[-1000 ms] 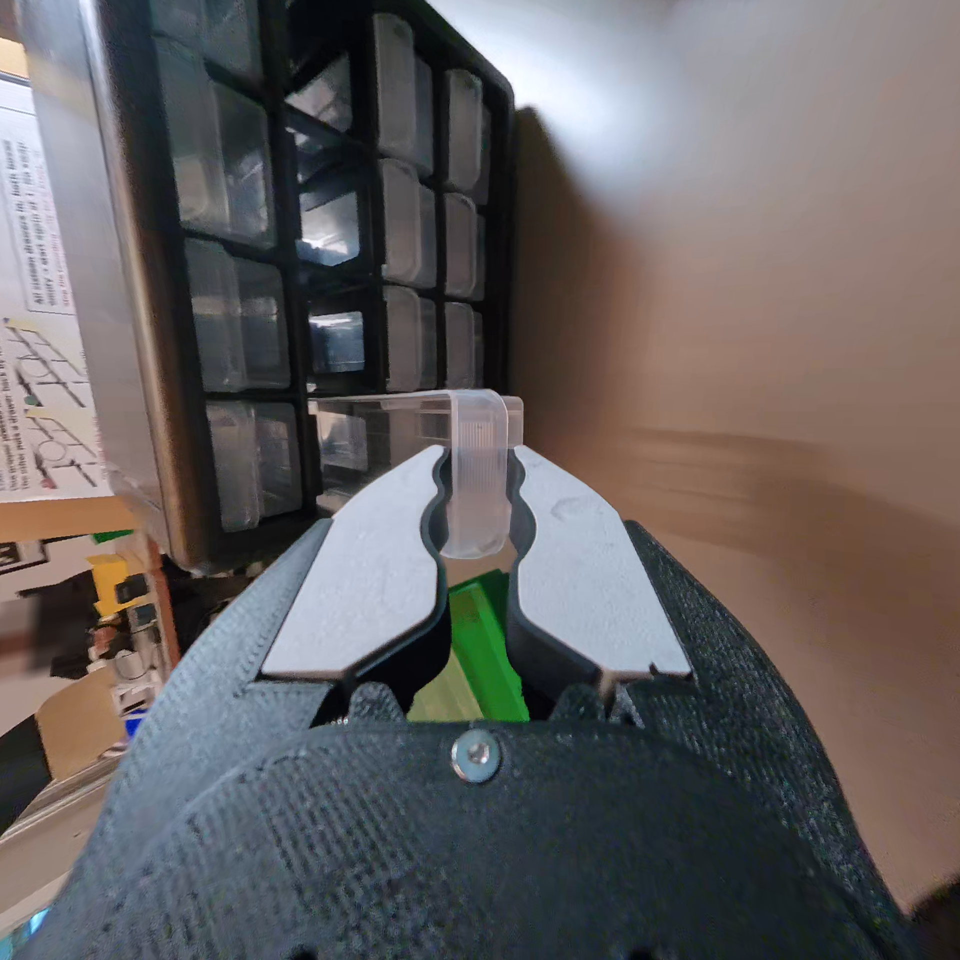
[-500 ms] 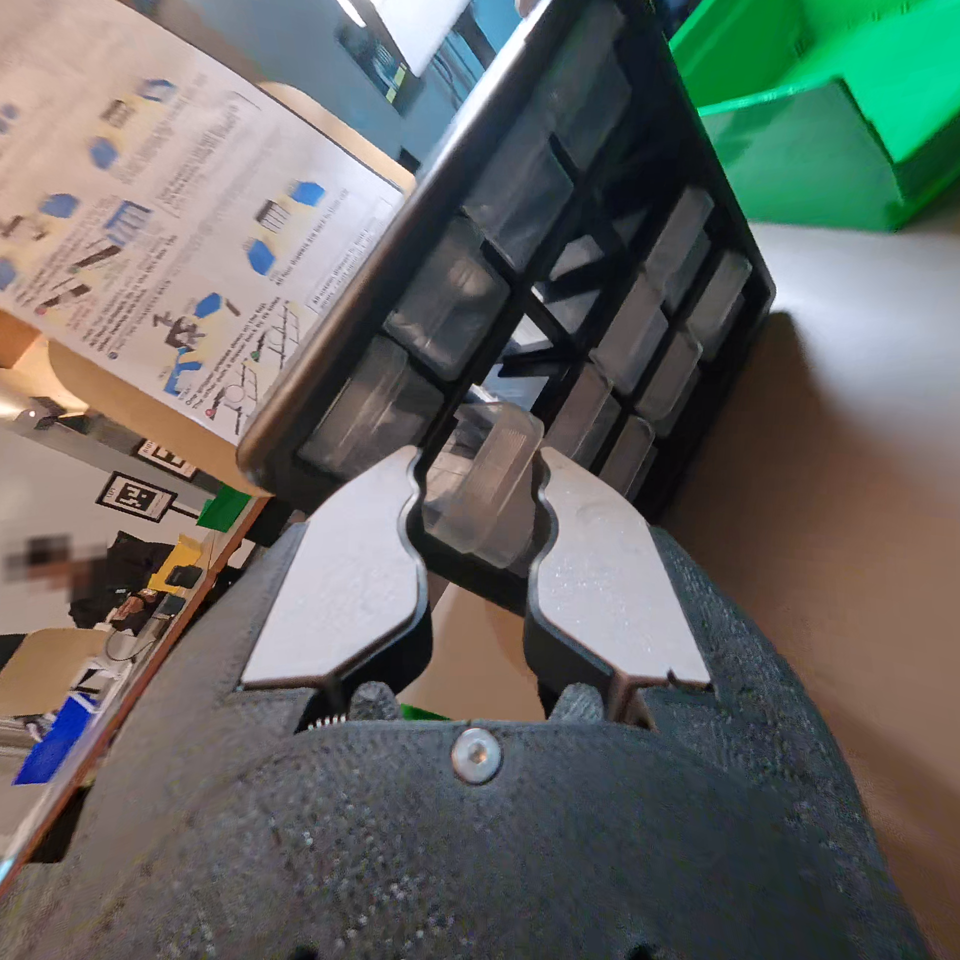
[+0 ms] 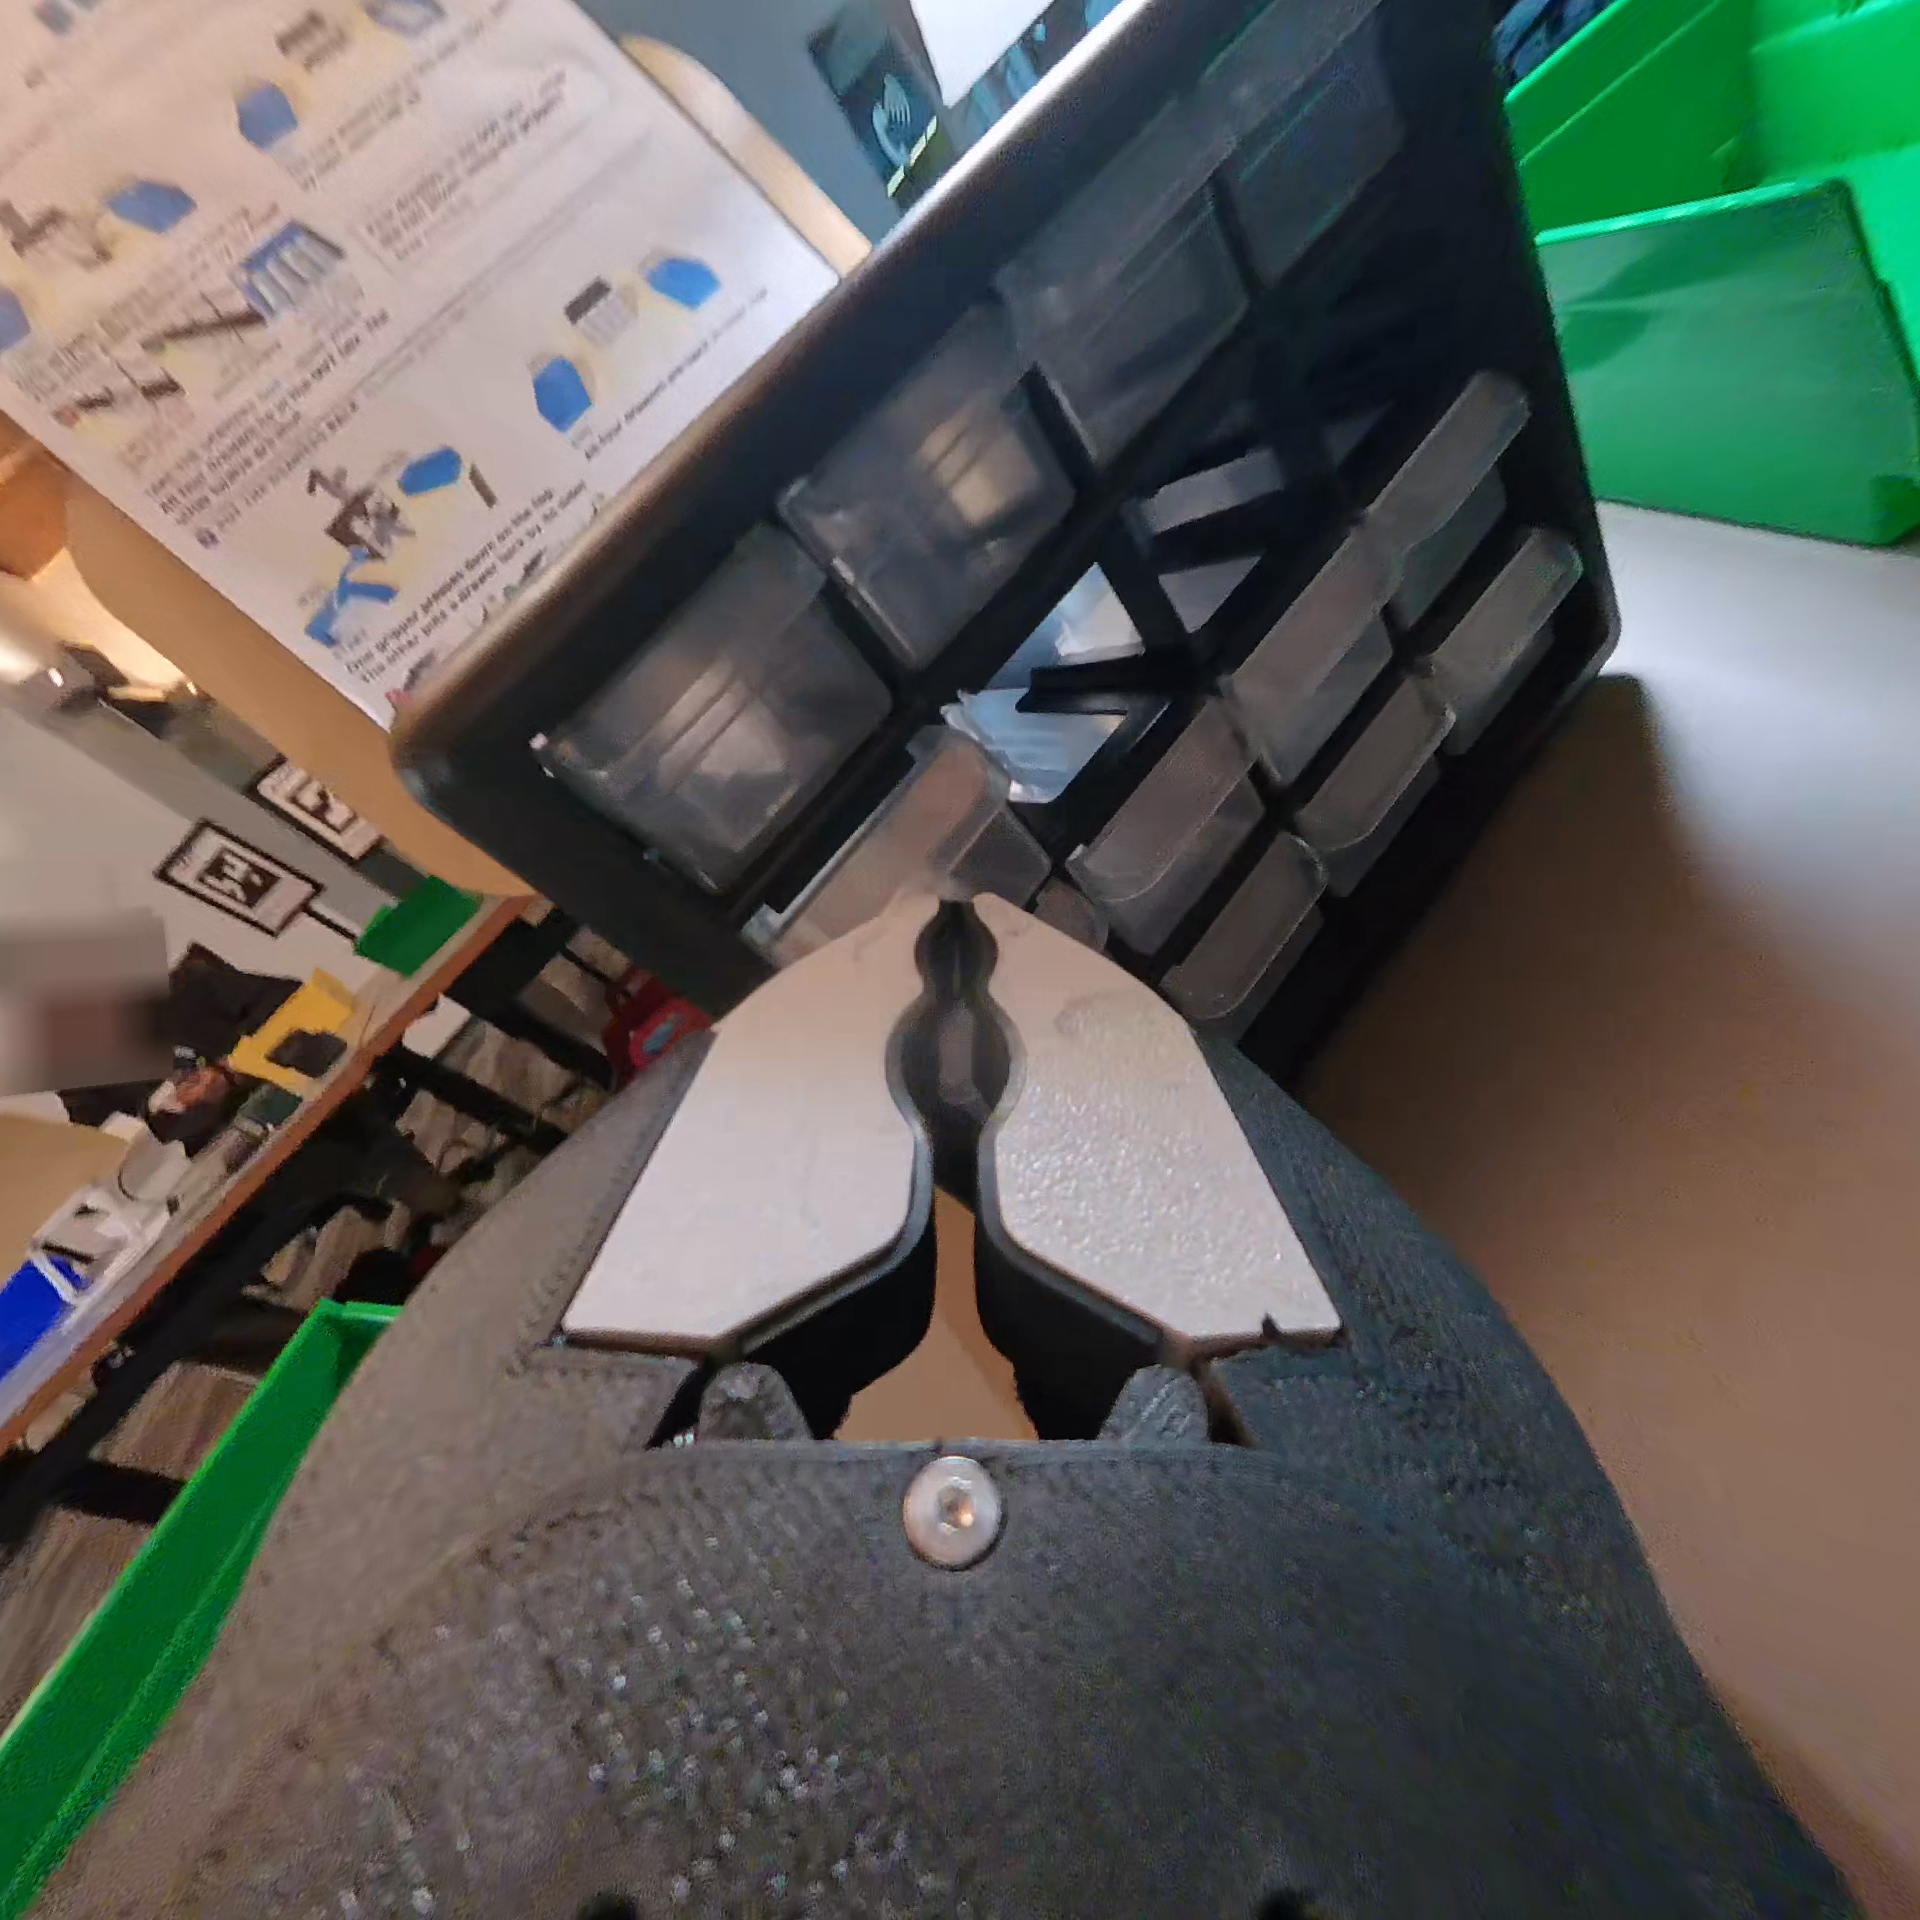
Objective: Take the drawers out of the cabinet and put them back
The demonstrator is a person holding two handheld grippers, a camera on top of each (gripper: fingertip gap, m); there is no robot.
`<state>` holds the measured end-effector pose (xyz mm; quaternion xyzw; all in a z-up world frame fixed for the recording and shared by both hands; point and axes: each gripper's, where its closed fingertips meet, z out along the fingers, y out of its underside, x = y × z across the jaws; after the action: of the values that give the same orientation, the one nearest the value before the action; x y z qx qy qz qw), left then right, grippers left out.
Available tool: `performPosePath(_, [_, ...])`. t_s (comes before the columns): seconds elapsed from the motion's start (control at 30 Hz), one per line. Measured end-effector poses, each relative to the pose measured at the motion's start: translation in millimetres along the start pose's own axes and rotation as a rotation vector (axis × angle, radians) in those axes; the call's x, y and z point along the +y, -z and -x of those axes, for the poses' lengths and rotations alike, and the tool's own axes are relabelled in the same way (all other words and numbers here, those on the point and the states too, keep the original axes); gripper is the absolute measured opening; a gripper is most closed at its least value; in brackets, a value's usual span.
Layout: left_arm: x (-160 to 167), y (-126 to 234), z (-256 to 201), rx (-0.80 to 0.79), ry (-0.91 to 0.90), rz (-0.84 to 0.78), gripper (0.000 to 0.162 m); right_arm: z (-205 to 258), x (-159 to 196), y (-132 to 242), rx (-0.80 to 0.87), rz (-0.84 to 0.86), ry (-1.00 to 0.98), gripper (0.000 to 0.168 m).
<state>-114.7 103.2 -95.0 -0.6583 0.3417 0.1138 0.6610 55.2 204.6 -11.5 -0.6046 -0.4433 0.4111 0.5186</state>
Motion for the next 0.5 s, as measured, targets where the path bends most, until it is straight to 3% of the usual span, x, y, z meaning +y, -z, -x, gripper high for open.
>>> performPosePath(0.33, [11.8,-19.4,0.8,-0.009,0.171,0.132,0.001,0.1,0.1,0.2,-0.001,0.002,0.004,0.0])
performPosePath(0.5, [-4.6,10.4,6.4,0.152,0.182,0.063,0.002,0.1,0.1,0.2,0.0,0.001,0.006,0.0])
